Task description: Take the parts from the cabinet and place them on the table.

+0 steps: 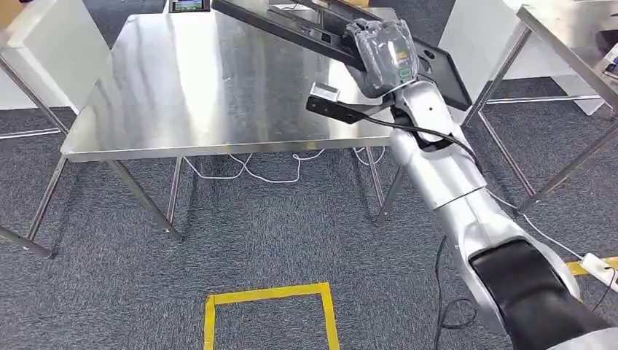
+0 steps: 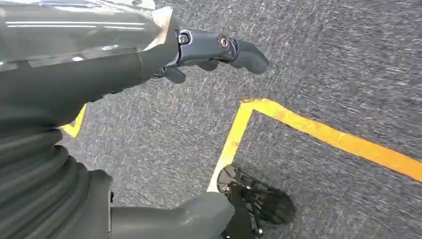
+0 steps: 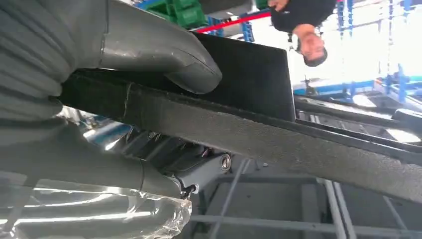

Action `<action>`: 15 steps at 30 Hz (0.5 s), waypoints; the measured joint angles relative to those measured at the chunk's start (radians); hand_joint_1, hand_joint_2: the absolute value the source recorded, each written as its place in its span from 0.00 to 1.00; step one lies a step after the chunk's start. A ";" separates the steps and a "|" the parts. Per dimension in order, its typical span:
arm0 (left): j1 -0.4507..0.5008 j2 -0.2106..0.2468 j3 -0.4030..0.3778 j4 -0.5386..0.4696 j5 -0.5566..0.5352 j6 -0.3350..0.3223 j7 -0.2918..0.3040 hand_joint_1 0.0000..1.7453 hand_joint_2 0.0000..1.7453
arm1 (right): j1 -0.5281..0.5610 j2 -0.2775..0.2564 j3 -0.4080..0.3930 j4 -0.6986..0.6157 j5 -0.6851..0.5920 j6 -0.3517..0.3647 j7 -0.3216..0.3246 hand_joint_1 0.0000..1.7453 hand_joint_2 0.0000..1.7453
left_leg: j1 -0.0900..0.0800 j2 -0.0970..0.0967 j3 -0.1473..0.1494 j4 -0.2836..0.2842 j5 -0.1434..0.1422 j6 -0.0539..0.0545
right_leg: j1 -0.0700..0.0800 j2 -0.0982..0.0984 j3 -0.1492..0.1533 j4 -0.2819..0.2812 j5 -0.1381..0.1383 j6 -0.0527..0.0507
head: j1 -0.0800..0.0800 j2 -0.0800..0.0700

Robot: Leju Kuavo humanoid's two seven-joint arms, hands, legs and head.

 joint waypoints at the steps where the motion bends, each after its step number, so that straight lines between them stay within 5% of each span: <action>1: 0.000 0.000 0.000 0.000 0.000 0.002 0.003 0.00 1.00 | -0.009 0.003 0.007 0.000 -0.001 0.002 0.001 1.00 1.00 | 0.000 0.000 0.000 0.000 0.000 0.000 | 0.000 0.000 0.000 0.000 0.000 0.000 | 0.000 0.000; 15: 0.001 0.000 0.002 0.000 0.007 0.017 0.020 0.00 1.00 | -0.039 0.017 0.064 -0.001 -0.014 0.006 0.010 1.00 1.00 | 0.000 -0.001 0.000 0.000 0.000 0.000 | 0.000 0.000 0.000 0.000 0.000 0.000 | 0.000 0.000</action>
